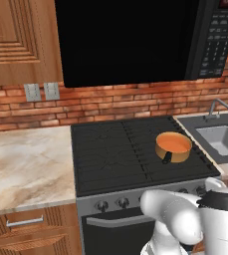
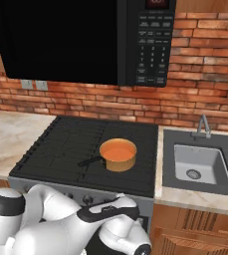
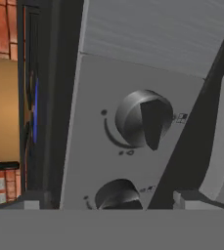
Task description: Wait until the marinara sauce is simmered to a deep red color and then turn off the stove.
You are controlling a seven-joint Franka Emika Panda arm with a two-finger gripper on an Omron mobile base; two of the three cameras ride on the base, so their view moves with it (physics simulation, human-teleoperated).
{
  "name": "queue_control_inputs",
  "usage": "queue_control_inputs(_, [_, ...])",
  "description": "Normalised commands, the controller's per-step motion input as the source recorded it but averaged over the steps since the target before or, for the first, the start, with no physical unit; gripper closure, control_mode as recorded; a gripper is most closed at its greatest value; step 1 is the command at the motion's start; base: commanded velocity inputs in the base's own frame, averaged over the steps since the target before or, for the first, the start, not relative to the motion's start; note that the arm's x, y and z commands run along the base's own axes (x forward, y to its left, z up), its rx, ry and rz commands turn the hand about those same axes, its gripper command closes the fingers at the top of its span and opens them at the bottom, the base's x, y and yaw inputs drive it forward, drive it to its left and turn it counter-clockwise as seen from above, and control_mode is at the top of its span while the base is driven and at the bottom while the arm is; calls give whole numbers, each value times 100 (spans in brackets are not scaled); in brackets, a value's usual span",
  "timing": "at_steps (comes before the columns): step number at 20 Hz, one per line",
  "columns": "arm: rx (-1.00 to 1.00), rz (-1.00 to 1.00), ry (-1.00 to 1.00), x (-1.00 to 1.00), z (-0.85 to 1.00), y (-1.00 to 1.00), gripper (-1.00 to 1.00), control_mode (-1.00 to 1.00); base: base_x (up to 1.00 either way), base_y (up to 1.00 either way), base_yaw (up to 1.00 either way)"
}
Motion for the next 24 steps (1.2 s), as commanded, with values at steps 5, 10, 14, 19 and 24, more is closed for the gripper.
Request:
queue_control_inputs(5, [1, -2, -11, -3, 0, -31, -100, -100, 0, 0, 0])
queue_control_inputs(10, [0, -4, -3, -3, -3, -12, -100, -100, 0, 0, 0])
queue_control_inputs(14, [0, -4, 0, 0, -22, 3, -100, -100, 0, 0, 0])
queue_control_inputs(19, [0, -7, 0, 1, -11, 28, -100, -100, 0, 0, 0])
queue_control_inputs(24, [0, -3, 0, 6, 0, 6, -100, -100, 0, 0, 0])
